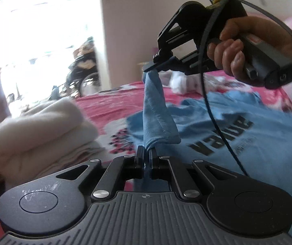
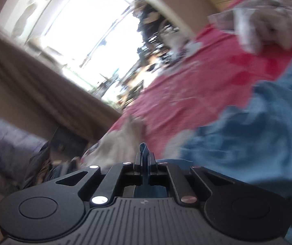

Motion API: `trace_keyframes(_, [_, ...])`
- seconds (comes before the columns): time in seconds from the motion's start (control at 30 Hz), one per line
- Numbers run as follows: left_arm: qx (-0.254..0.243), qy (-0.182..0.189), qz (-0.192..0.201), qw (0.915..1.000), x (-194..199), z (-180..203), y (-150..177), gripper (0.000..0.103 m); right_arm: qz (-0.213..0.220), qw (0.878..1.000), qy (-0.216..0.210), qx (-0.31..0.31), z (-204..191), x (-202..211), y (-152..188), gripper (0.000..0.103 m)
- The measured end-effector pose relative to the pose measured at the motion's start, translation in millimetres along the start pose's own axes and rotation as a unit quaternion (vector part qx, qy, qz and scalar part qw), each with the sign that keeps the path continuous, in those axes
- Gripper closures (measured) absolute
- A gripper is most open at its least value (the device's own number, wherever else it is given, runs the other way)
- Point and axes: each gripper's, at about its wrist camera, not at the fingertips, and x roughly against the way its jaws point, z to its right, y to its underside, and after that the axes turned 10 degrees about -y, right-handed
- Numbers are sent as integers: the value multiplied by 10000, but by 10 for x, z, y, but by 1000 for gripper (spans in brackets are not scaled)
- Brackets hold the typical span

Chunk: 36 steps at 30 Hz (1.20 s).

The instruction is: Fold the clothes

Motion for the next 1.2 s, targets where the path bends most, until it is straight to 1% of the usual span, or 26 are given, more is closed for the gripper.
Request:
trace_keyframes(0.1, [454,-187,-198,9986,-40,-194,1,100,-387,9986,-149,342,-233,-341,24,98])
trace_keyframes(0.23, [1010,-218,-591,9929,-118,-404,99,101,-865,9933,-156,753,-448,-679,171,98])
trace_keyframes(0.3, [1127,-184,-707,9909,-128,-445,160,101,-1081,9896,-125,944,-534,-819,264,98])
trace_keyframes(0.4, [1216,-23,-900,9885,-138,-478,222,99,-1200,9866,-63,1106,-575,-880,389,98])
trace_keyframes(0.47, [1264,77,-1003,9869,-121,-509,242,99,-1128,9879,-61,1065,-565,-836,429,98])
trace_keyframes(0.5, [1298,126,-1030,9861,-97,-532,246,95,-1062,9893,-59,1003,-547,-778,433,98])
trace_keyframes(0.53, [1338,188,-1037,9854,-63,-564,252,87,-959,9911,-57,920,-516,-697,430,98])
trace_keyframes(0.57, [1374,229,-1046,9847,-37,-603,256,82,-835,9930,-33,839,-478,-604,421,98])
trace_keyframes(0.6, [1413,229,-1065,9840,-4,-647,264,74,-708,9946,-4,758,-439,-508,410,98])
trace_keyframes(0.67, [1529,243,-1116,9816,60,-765,280,73,-499,9972,132,543,-302,-303,399,98])
trace_keyframes(0.73, [1729,203,-1206,9773,67,-891,281,70,-325,9984,335,313,-137,-102,404,97])
trace_keyframes(0.8, [2012,69,-1291,9710,57,-1057,296,68,-331,9968,713,177,27,19,421,93])
trace_keyframes(0.83, [2110,-62,-1319,9685,36,-1134,300,67,-344,9948,945,137,80,66,423,90])
trace_keyframes(0.87, [2203,-198,-1346,9659,15,-1210,304,66,-357,9922,1187,104,126,110,424,78])
trace_keyframes(0.9, [2248,-363,-1368,9641,-11,-1278,304,65,-236,9920,1239,98,125,172,417,72])
trace_keyframes(0.93, [2257,-511,-1364,9632,-40,-1327,296,65,-77,9922,1238,101,111,240,408,72])
trace_keyframes(1.0, [2266,-804,-1352,9612,-98,-1422,281,65,166,9941,1022,332,-41,304,380,70])
trace_keyframes(1.03, [2243,-888,-1364,9608,-141,-1455,259,65,202,9953,850,423,-139,294,369,67])
trace_keyframes(1.07, [2268,-939,-1390,9594,-182,-1487,234,65,89,9977,580,353,-206,222,378,62])
trace_keyframes(1.13, [2523,-891,-1376,9537,-232,-1568,193,65,-207,9997,-7,128,-318,50,405,53])
trace_keyframes(1.17, [2711,-830,-1360,9493,-233,-1614,178,64,-375,9990,-208,-83,-319,-85,462,46])
trace_keyframes(1.2, [2894,-776,-1354,9444,-244,-1660,166,60,-548,9972,-382,-321,-303,-235,531,43])
